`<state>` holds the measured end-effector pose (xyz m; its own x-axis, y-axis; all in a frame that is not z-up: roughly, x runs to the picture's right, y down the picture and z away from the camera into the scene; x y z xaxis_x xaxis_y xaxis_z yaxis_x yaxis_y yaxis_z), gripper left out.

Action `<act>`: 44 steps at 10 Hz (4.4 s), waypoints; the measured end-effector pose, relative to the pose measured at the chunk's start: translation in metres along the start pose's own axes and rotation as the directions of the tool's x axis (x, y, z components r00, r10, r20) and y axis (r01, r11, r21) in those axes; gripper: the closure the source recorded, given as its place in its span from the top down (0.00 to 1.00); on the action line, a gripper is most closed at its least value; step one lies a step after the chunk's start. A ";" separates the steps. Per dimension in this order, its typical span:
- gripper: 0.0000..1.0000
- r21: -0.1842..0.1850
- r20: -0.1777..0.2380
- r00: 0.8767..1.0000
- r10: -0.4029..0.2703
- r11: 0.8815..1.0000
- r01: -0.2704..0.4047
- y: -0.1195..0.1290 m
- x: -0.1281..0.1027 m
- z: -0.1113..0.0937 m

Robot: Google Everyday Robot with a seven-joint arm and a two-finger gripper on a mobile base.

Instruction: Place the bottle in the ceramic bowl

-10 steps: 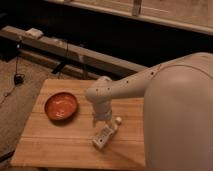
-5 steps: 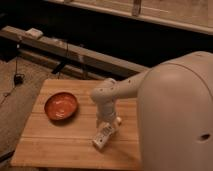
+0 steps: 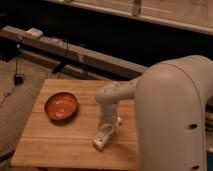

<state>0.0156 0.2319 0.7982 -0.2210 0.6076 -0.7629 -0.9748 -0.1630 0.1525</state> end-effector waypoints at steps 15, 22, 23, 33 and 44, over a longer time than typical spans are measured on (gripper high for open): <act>0.00 -0.162 0.043 0.948 -0.316 0.934 0.319 0.130 -0.035 -0.080; 0.00 -0.212 0.115 0.831 -0.544 0.804 0.555 0.253 -0.054 -0.112; 0.00 -0.209 0.128 0.818 -0.560 0.791 0.574 0.262 -0.056 -0.115; 0.64 -0.186 0.232 0.763 -0.604 0.742 0.644 0.314 -0.102 -0.115; 0.80 -0.180 0.233 0.761 -0.605 0.742 0.646 0.314 -0.107 -0.106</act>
<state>-0.2639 0.0328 0.8609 0.4144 0.7424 -0.5264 -0.8603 0.1309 -0.4926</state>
